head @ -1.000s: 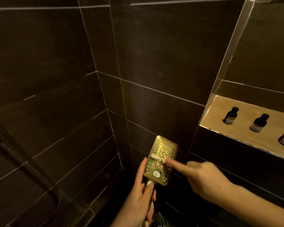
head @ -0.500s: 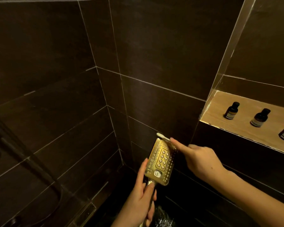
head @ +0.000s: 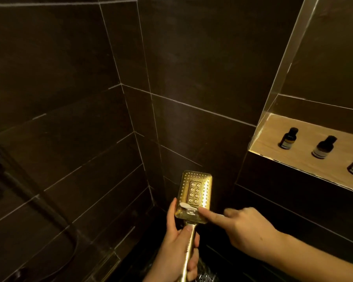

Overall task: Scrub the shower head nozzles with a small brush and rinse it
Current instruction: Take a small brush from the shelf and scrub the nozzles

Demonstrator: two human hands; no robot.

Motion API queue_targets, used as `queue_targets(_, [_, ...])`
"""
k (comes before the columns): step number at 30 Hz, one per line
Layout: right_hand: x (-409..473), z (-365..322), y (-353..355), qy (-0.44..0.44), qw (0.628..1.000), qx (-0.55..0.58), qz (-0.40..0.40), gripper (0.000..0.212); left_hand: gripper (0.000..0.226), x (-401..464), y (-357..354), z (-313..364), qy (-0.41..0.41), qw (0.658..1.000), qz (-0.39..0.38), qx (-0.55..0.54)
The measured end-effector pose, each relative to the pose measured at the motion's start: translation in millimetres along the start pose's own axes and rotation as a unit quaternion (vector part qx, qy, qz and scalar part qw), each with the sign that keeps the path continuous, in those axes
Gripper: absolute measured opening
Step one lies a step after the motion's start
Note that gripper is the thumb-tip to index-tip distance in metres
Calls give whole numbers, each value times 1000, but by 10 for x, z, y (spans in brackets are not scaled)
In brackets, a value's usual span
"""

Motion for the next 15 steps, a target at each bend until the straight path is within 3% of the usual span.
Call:
queue_targets(3, [76,281,206,-63,995,-29,75,76,69,-51,-27,17,0,1000,-18,6])
queue_targets(5, [55,350,302,-87,994,-33,62,71,70,-86,-54,45,-2,1000,-24,12])
queue_targets(9, [-103,107,163,-34,999,-9,0,86,70,-95,-16,63,-10,1000,-3,18])
queue_targets(12, [-102,324,240,-91,994,-33,47,95,70,-111,-44,82,-9,1000,3,15])
queue_targets(15, [-155,220,253,-79,996,-4,37,81,70,-99,-80,149,-21,999,17,27])
Point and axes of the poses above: each hand's wrist, its own x-axis towards the middle knuckle, its own y-axis out of the back of the hand, z = x × y, the point moved 2 cm from there along x, towards the middle knuckle, and after that the axes turned 5 degrees about z, right-handed, at the moved point
